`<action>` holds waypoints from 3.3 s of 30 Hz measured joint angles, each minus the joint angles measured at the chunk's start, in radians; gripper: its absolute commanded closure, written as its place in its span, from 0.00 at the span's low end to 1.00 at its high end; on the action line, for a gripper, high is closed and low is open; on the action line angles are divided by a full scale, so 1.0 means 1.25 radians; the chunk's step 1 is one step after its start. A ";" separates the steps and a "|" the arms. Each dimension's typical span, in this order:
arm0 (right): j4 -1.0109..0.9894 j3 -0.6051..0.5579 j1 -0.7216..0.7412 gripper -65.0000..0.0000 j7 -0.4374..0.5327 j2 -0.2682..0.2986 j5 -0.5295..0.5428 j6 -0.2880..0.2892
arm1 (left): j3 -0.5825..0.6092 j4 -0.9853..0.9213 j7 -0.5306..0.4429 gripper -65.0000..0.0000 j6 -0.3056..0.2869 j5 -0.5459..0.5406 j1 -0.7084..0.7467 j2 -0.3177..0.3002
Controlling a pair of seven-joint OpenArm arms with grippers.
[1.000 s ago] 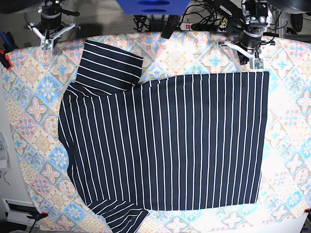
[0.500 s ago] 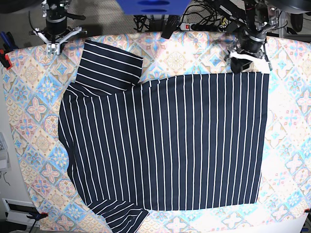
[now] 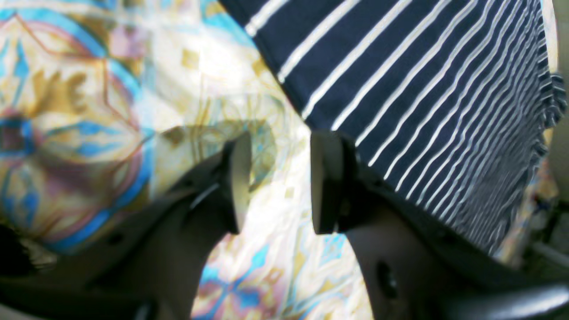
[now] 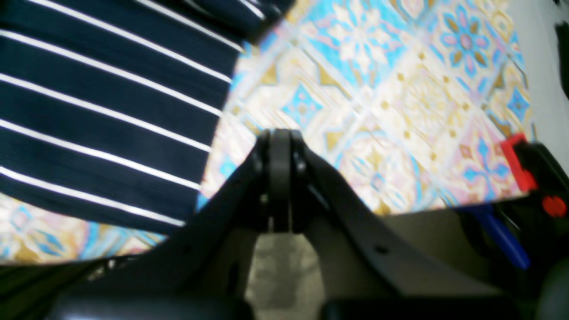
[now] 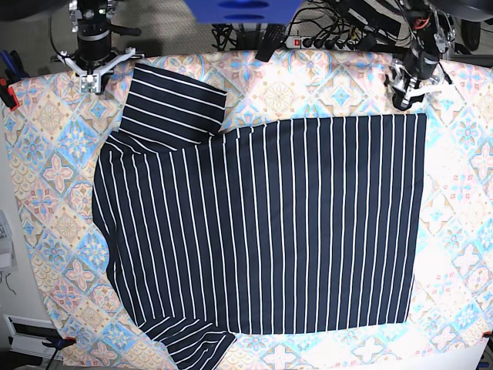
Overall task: Fold the T-shirt properly
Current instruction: 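Lower the left gripper onto the striped shirt's shoulder corner and grasp, then lower the right gripper onto the folded sleeve corner and grasp, then drag the shirt toward the robot with both grippers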
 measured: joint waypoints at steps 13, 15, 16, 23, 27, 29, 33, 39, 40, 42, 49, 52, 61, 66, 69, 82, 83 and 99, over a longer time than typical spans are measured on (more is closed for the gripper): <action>0.000 0.000 -0.002 1.00 -0.004 0.000 0.000 -0.003 | -0.027 -0.095 0.012 0.65 -0.006 -0.003 -0.092 0.001; 0.000 0.000 -0.002 1.00 -0.003 0.000 0.000 -0.003 | -0.027 -0.097 0.014 0.65 -0.005 0.001 -0.107 0.001; 0.000 0.000 -0.002 1.00 -0.003 0.000 0.000 -0.003 | -0.027 -0.098 0.014 0.65 -0.003 0.007 -0.115 0.001; 0.000 0.000 -0.002 1.00 -0.004 0.000 0.000 -0.003 | -0.030 -0.178 0.007 0.65 -0.018 -0.009 -0.176 -0.008; 0.000 0.000 -0.002 1.00 -0.003 0.000 0.000 -0.003 | -0.026 -0.201 0.006 0.76 -0.020 -0.014 -0.187 -0.022; 0.000 0.000 -0.003 1.00 -0.003 0.000 0.000 -0.003 | -0.026 -0.201 0.005 0.91 -0.015 -0.011 -0.184 -0.022; 0.000 -0.015 -0.008 0.99 -0.004 0.001 0.000 -0.006 | -0.029 -0.202 0.056 1.00 -0.015 -0.012 -0.182 -0.022; 0.000 -0.128 -0.007 0.95 -0.066 0.052 0.000 -0.005 | -0.029 -0.202 0.071 1.00 -0.015 -0.012 -0.183 -0.023; 0.000 -0.152 -0.005 0.94 -0.067 0.063 0.000 -0.005 | -0.029 -0.202 0.071 1.00 -0.015 -0.012 -0.183 -0.023; 0.000 -0.171 -0.002 0.94 -0.068 0.063 0.000 -0.002 | -0.029 -0.202 0.071 1.00 -0.015 -0.012 -0.182 -0.023; -0.002 -0.192 0.035 0.75 -0.147 0.062 0.003 -0.003 | -0.029 -0.202 0.073 1.00 -0.015 -0.012 -0.182 -0.024; -0.002 -0.189 0.036 0.71 -0.166 0.051 0.003 -0.005 | -0.029 -0.202 0.074 1.00 -0.015 -0.012 -0.182 -0.024; -0.025 -0.187 0.085 0.71 -0.233 0.040 0.098 -0.005 | -0.026 -0.202 0.074 1.00 -0.015 -0.012 -0.182 -0.024; -0.066 -0.166 0.105 0.69 -0.235 0.052 0.209 -0.003 | -0.026 -0.202 0.074 1.00 -0.015 -0.012 -0.182 -0.024; -0.094 -0.138 0.104 0.61 -0.238 0.058 0.208 -0.011 | -0.026 -0.202 0.074 1.00 -0.015 -0.012 -0.182 -0.024; -0.136 -0.133 0.109 0.53 -0.195 0.059 0.208 -0.005 | -0.026 -0.202 0.074 1.00 -0.015 -0.011 -0.185 -0.024; -0.137 -0.133 0.109 0.53 -0.192 0.059 0.208 -0.005 | -0.026 -0.202 0.074 1.00 -0.015 -0.011 -0.185 -0.024; -0.141 -0.122 0.113 0.99 -0.196 0.066 0.418 -0.011 | -0.025 -0.201 0.072 1.00 -0.017 -0.016 -0.173 -0.024</action>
